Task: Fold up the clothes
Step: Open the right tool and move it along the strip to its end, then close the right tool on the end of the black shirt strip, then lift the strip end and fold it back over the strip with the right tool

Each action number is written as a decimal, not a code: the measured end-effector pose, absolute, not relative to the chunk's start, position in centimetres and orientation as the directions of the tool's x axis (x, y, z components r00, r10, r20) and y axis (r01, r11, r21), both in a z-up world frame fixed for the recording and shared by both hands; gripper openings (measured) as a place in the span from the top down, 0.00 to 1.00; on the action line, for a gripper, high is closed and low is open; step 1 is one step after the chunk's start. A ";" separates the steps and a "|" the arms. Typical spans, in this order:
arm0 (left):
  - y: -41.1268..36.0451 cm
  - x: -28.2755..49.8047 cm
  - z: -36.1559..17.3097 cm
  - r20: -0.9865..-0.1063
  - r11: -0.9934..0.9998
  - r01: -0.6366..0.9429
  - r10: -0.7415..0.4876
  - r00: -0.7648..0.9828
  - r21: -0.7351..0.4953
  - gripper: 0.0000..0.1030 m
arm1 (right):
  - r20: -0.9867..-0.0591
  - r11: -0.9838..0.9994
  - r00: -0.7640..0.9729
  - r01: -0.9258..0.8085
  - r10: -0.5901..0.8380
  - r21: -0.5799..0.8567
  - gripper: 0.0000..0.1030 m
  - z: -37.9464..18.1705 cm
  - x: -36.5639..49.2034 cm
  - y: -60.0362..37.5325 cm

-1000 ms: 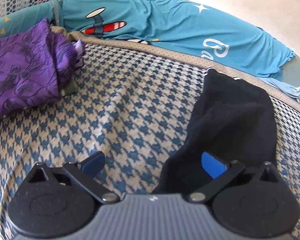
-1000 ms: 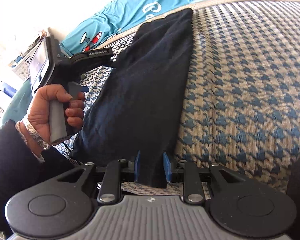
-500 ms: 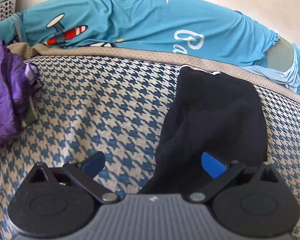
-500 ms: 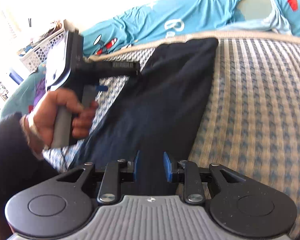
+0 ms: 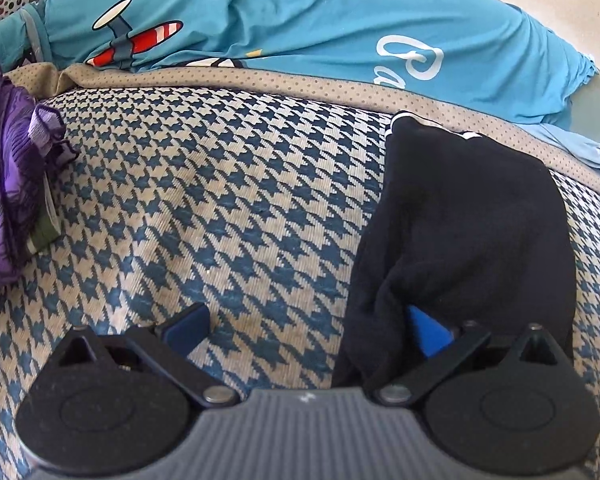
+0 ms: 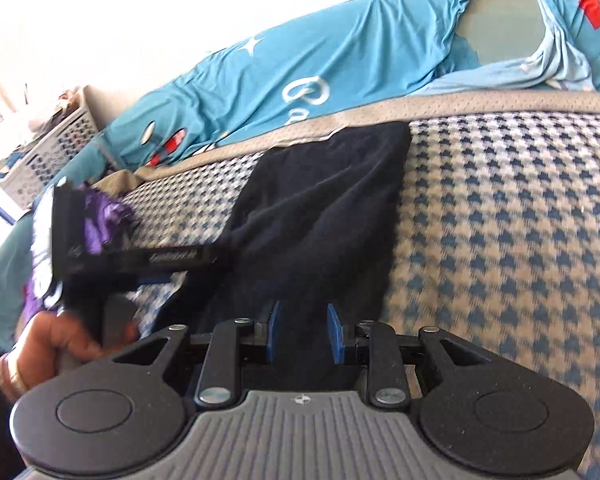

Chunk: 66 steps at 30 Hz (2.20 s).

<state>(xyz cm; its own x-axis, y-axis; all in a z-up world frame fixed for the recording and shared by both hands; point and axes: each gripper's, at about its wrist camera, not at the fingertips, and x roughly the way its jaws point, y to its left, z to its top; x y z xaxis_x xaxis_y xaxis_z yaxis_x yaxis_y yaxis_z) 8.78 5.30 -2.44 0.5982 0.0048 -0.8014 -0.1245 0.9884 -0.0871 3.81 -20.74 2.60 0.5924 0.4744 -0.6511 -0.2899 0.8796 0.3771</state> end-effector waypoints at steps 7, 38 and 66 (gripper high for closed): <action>3.7 8.8 -0.5 -0.743 0.994 -0.065 -0.023 0.669 -0.089 0.00 | -0.636 0.896 0.639 -0.227 0.433 0.382 0.75 1.9 8.2 -21.4; 4.1 10.1 -2.5 -0.815 0.985 -0.163 0.043 0.577 -0.064 0.00 | -0.552 0.789 0.654 -0.114 0.517 0.604 0.69 -2.2 19.3 -23.7; 4.0 10.1 -2.6 -0.816 0.986 -0.159 0.044 0.577 -0.060 0.00 | -0.487 0.702 0.624 -0.142 0.611 0.698 0.86 -3.6 20.5 -22.0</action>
